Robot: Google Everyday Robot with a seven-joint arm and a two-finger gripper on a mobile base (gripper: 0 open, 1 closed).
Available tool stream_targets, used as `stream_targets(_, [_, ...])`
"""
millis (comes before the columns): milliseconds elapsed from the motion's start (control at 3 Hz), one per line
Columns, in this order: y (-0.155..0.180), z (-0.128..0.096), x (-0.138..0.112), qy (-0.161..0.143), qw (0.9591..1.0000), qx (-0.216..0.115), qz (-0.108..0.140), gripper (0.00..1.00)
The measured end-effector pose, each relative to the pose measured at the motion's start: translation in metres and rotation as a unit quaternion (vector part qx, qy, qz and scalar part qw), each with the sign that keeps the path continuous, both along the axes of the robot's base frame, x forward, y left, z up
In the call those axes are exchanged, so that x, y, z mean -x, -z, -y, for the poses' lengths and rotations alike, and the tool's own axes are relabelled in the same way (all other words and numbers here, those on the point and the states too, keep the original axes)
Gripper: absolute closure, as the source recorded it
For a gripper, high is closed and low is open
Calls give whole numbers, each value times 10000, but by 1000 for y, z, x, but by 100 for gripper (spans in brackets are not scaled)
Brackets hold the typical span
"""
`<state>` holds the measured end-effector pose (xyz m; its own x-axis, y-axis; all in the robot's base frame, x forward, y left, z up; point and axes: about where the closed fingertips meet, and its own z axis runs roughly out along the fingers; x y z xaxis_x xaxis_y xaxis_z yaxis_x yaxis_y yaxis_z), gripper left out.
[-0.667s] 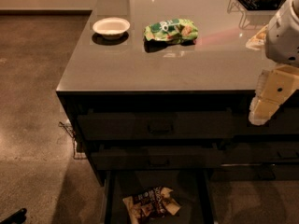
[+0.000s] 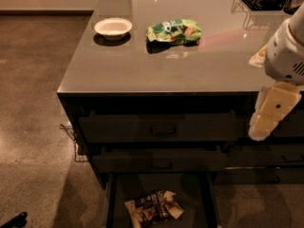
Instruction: Pick brown chip bag from bottom drawer and place on counter
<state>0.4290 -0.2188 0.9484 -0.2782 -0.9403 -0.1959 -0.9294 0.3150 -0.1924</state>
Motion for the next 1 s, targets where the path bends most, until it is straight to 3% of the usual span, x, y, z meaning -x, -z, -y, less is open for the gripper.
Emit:
stream_targets(333, [40,-13,19,306,9985,-404,-183,0])
stream_targets(667, [98,-35,44,551,9920,-1099,-290,0])
stream_targets(1000, [124,-34,50,746,9896,-1197,-288,0])
